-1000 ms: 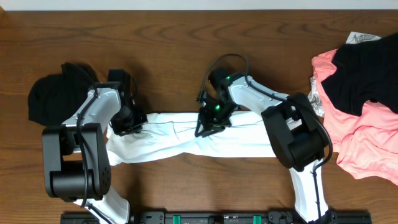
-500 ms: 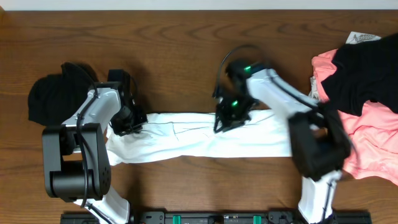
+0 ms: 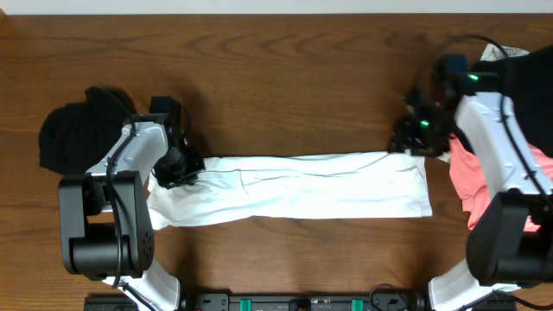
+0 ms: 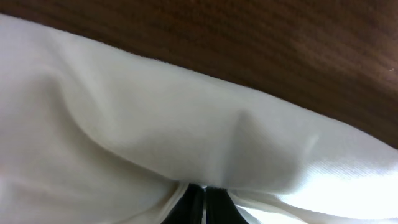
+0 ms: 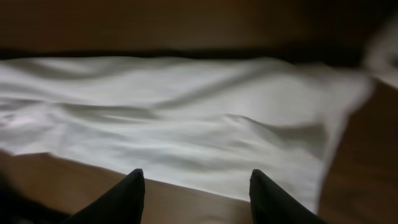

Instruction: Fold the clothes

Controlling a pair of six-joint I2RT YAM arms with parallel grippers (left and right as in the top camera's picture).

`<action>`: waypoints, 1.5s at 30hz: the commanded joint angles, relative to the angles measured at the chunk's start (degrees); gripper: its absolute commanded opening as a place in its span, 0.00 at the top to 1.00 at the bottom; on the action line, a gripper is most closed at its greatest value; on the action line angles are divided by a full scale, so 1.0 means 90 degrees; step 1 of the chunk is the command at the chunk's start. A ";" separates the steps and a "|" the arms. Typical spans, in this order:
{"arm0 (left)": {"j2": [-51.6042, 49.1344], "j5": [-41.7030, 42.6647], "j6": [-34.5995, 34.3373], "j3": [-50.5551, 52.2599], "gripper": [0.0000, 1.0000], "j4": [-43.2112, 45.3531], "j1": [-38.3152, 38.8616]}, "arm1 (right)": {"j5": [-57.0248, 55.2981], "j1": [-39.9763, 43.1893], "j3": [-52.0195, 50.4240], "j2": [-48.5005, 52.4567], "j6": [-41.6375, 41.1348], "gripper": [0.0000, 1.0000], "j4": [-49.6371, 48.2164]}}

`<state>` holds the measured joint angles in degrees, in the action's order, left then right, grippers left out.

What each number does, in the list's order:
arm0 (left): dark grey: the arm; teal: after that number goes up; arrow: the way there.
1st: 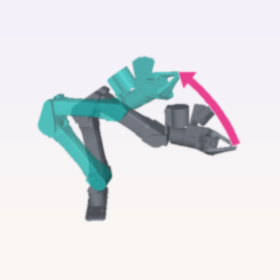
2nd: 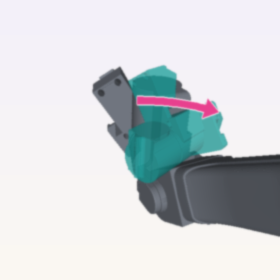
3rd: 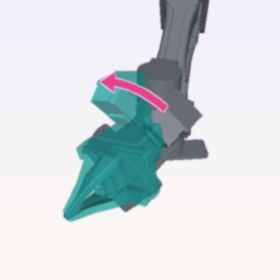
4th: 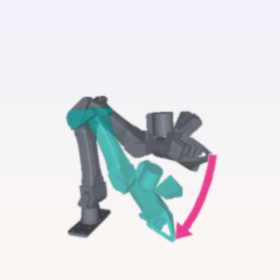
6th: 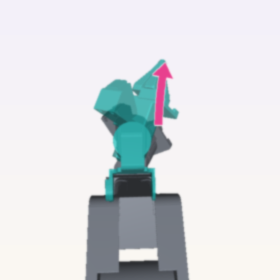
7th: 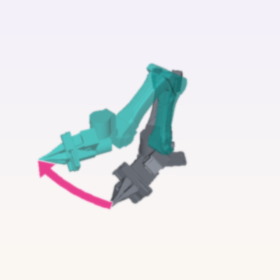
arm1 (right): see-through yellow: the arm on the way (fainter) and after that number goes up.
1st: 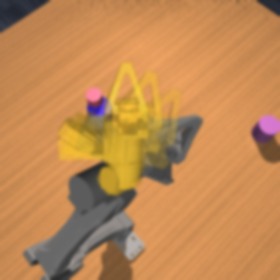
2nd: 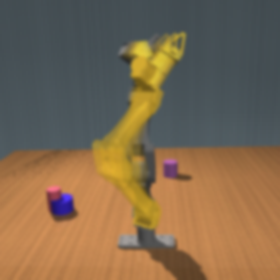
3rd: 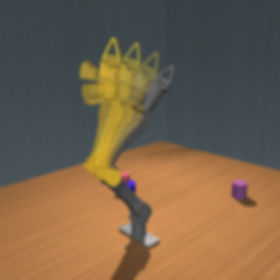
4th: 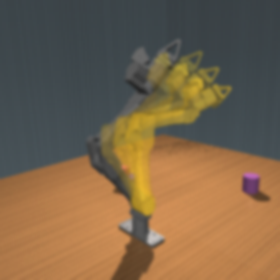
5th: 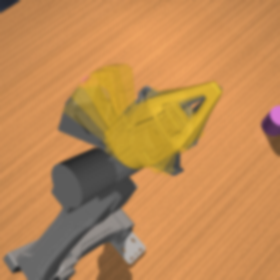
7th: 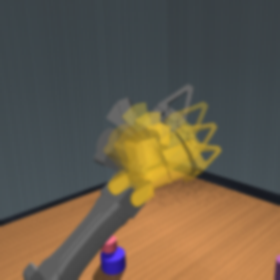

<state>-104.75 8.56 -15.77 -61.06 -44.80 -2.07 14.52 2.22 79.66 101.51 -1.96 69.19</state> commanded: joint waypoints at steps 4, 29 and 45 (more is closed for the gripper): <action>-0.0435 -0.0857 0.0083 0.0236 0.94 0.0066 -0.0155 | -0.0185 0.1095 -0.1258 0.0056 0.0185 0.26 -0.0522; -0.0435 -0.0857 0.0080 0.0236 0.94 0.0058 -0.0155 | 0.1161 0.1673 -0.2127 0.0056 0.0806 0.12 -0.1695; -0.0435 -0.0855 0.0078 0.0236 0.94 0.0063 -0.0155 | 0.0755 0.1676 -0.2132 0.0056 0.0733 0.11 -0.2013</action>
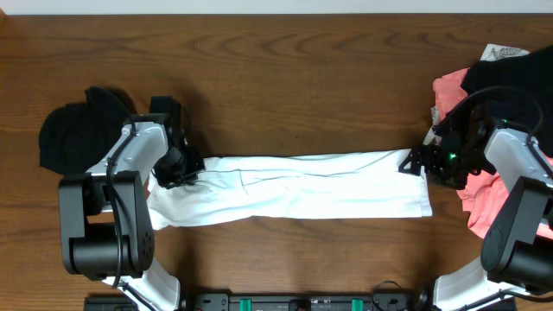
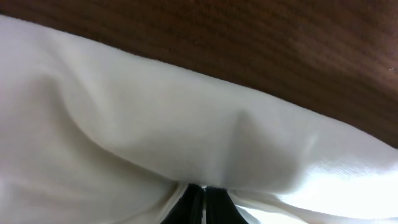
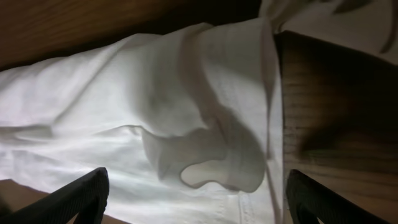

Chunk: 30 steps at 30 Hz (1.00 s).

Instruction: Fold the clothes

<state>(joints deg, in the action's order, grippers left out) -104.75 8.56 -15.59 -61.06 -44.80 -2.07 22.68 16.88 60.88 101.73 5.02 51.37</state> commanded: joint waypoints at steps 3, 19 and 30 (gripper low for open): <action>-0.0435 -0.0855 0.0058 0.0236 0.94 0.0063 -0.0155 | -0.0420 0.0053 -0.0124 0.0032 -0.0243 0.11 -0.0158; -0.0435 -0.0855 0.0061 0.0236 0.94 0.0061 -0.0155 | 0.0248 0.0032 -0.1321 0.0032 -0.0801 0.10 -0.1277; -0.0435 -0.0855 0.0061 0.0236 0.94 0.0058 -0.0155 | 0.0216 0.0034 -0.1817 0.0032 -0.0840 0.12 -0.1382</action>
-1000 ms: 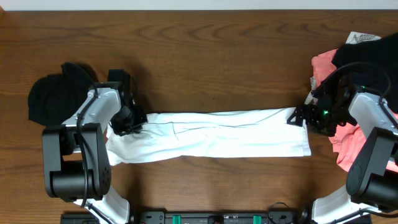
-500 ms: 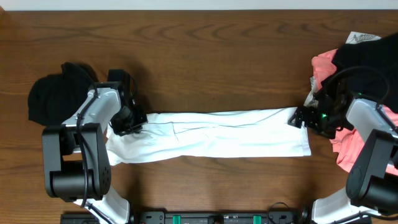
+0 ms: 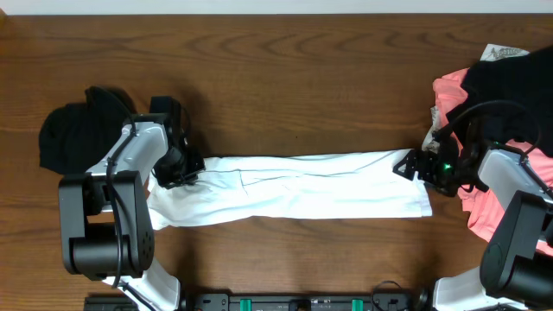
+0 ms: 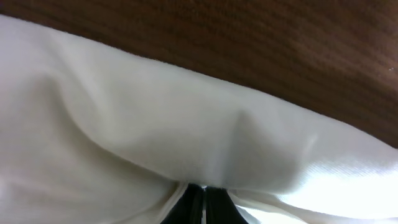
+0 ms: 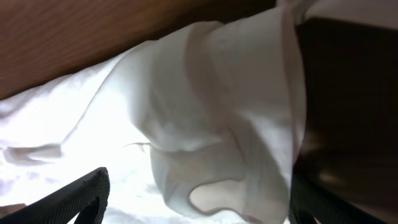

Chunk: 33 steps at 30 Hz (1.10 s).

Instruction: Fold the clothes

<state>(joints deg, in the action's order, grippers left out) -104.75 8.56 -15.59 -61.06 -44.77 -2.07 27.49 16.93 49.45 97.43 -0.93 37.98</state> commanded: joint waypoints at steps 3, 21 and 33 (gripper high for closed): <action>-0.0435 -0.0857 0.0061 0.0236 0.94 0.0036 -0.0155 | -0.0369 0.0029 -0.0551 0.0510 -0.0180 0.12 0.0107; -0.0435 -0.0857 0.0063 0.0236 0.93 -0.0066 -0.0155 | -0.0410 0.0058 -0.0544 0.0510 -0.0279 0.60 -0.0129; -0.0435 -0.0857 0.0063 0.0236 0.93 -0.0134 -0.0155 | -0.0384 0.0058 -0.0544 0.0508 -0.0588 0.99 -0.0452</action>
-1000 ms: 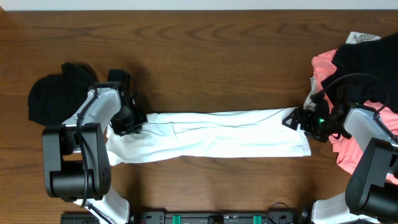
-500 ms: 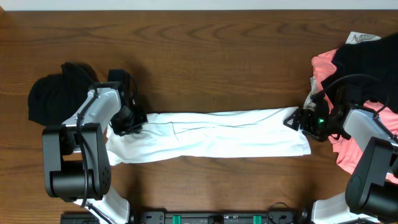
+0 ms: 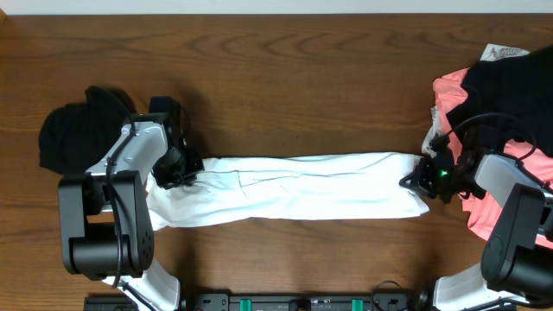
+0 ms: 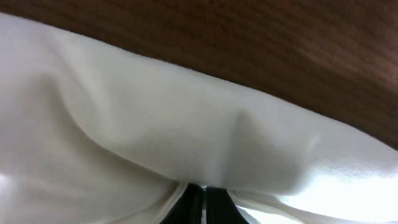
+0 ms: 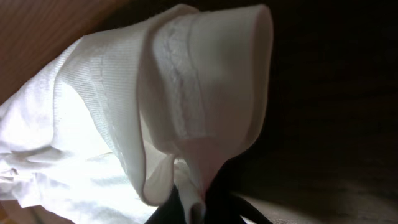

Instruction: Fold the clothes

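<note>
A white garment (image 3: 302,192) lies stretched in a long strip across the wooden table (image 3: 285,78). My left gripper (image 3: 183,175) is shut on its left end; in the left wrist view the white cloth (image 4: 186,130) bunches into the closed fingertips (image 4: 202,198). At the right end my right gripper (image 3: 418,181) is shut on the hemmed edge (image 5: 205,93), which curls up over the dark fingers (image 5: 199,208). The right end of the cloth is gathered and lifted a little.
A black garment (image 3: 73,134) lies at the far left beside the left arm. A pile of pink (image 3: 484,199) and black clothes (image 3: 510,78) sits at the right edge, right behind the right arm.
My right gripper stood open at the garment's right end and is now shut on the hem, with that corner gathered up. The left gripper has not moved.
The left gripper has stayed shut on the garment's left end throughout. The right gripper was open above the far right corner, then lower and open at the right end, then close over the hem, and now it is shut on it.
</note>
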Controlling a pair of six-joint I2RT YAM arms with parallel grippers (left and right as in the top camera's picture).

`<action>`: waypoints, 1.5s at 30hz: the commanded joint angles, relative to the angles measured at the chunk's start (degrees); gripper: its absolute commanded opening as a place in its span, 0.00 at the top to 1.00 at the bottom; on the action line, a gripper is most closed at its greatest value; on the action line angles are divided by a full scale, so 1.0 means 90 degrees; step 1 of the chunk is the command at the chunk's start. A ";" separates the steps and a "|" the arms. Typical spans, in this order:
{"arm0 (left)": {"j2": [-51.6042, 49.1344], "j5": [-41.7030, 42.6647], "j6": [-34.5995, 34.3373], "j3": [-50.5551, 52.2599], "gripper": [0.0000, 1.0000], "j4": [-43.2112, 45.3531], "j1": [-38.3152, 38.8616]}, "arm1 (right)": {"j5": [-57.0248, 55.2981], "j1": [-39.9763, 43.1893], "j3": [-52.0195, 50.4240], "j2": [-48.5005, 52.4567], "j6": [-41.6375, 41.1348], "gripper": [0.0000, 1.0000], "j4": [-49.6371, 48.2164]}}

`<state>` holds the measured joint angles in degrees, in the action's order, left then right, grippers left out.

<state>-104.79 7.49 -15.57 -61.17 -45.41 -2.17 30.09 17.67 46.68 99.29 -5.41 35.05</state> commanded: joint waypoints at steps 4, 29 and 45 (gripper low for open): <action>-0.0430 -0.0738 0.0061 0.0248 0.93 -0.0066 -0.0143 | -0.0612 -0.0022 -0.0121 0.0265 -0.0092 0.99 -0.0321; 0.1914 -0.0500 0.0085 -0.0289 0.62 -0.0588 0.0636 | -0.1807 0.0126 0.1625 -0.0104 -0.0294 0.99 0.0576; 0.1999 -0.0500 0.0083 -0.0289 0.61 -0.0561 0.0636 | -0.2324 0.0323 0.2982 -0.0104 0.0124 0.99 0.2008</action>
<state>-86.89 4.03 -14.96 -63.09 -50.54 3.60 9.43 21.69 71.40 99.35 -6.48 51.75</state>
